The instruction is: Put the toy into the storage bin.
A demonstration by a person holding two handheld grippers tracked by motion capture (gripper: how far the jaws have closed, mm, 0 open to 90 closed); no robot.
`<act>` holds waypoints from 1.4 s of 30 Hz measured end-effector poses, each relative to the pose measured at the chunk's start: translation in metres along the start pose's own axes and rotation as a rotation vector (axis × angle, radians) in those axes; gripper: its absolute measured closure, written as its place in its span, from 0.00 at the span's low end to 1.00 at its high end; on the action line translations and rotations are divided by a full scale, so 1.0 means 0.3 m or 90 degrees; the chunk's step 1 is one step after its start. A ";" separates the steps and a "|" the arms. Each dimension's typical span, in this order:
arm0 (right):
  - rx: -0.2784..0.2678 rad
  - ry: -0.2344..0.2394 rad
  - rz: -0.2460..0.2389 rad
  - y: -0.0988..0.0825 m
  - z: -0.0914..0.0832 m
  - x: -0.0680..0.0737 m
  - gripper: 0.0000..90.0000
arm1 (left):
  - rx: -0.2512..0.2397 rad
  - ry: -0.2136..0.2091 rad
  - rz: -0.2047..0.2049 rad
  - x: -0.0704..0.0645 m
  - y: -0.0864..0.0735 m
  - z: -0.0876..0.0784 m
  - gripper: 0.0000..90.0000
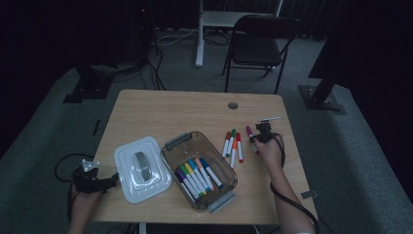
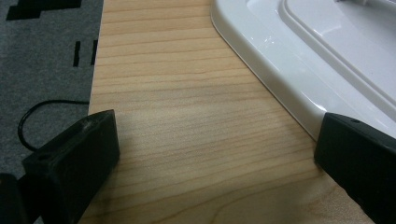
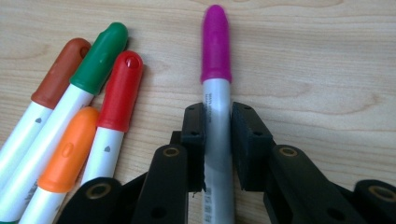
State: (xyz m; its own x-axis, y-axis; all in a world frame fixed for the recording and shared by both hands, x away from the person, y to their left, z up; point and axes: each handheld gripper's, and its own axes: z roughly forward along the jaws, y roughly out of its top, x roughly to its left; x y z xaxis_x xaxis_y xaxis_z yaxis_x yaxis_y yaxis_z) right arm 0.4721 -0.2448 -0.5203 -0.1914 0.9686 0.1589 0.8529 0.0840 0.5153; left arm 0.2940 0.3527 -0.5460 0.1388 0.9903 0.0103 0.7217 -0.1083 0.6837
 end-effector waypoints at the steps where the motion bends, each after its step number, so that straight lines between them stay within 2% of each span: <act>1: 0.007 0.002 0.009 0.001 -0.003 -0.003 0.85 | 0.000 0.000 0.000 0.000 0.000 0.000 0.01; 6: 0.004 0.020 0.031 0.003 -0.027 -0.015 0.85 | 0.000 0.000 0.000 0.000 0.000 0.000 0.01; 8: -0.019 0.042 0.047 0.006 -0.069 -0.028 0.85 | 0.000 0.000 0.000 0.000 0.000 0.000 0.01; 10: -0.027 0.057 0.051 0.008 -0.098 -0.030 0.85 | 0.000 0.000 0.000 0.000 0.000 0.000 0.01; 12: -0.031 0.065 0.052 0.009 -0.113 -0.030 0.85 | 0.000 0.000 0.000 0.000 0.000 0.000 0.01; 15: -0.054 0.084 0.048 0.008 -0.180 -0.019 0.85 | 0.000 0.000 0.000 0.000 0.000 0.000 0.01; 19: -0.068 0.101 0.041 0.008 -0.223 -0.005 0.85 | 0.000 0.000 0.000 0.000 0.000 0.000 0.01; 20: -0.079 0.112 0.030 0.008 -0.259 0.016 0.85 | 0.000 0.000 0.000 0.000 0.000 0.000 0.01; 23: -0.096 0.130 0.013 0.008 -0.307 0.054 0.85 | 0.000 0.000 0.000 0.000 0.000 0.000 0.01; 28: -0.122 0.182 -0.019 0.008 -0.387 0.137 0.85 | 0.000 0.000 0.000 0.000 0.000 0.000 0.01; 29: -0.122 0.196 -0.026 0.010 -0.403 0.155 0.85 | 0.000 0.000 0.000 0.000 0.000 0.000 0.01; 30: -0.122 0.196 -0.026 0.010 -0.403 0.155 0.85 | 0.000 0.000 0.000 0.000 0.000 0.000 0.01; 32: -0.127 0.222 -0.049 0.011 -0.440 0.206 0.85 | 0.000 0.000 0.000 0.000 0.000 0.000 0.01; 35: -0.126 0.245 -0.070 0.010 -0.469 0.254 0.85 | 0.000 0.001 0.000 0.000 0.000 0.000 0.01; 36: -0.126 0.245 -0.070 0.010 -0.469 0.254 0.85 | 0.000 0.001 0.000 0.000 0.000 0.000 0.01; 38: -0.125 0.263 -0.098 0.005 -0.492 0.310 0.85 | 0.000 0.000 -0.001 0.000 0.000 0.000 0.01; 42: -0.122 0.288 -0.132 0.005 -0.516 0.377 0.85 | -0.001 0.000 0.000 0.000 0.000 0.000 0.01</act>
State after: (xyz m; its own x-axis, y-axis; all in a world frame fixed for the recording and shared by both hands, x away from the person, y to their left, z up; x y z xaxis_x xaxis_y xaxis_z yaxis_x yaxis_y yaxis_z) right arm 0.3765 -0.1714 -0.3711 -0.5724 0.7354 0.3628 0.6791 0.1771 0.7124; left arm 0.2941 0.3527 -0.5460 0.1385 0.9903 0.0107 0.7210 -0.1082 0.6844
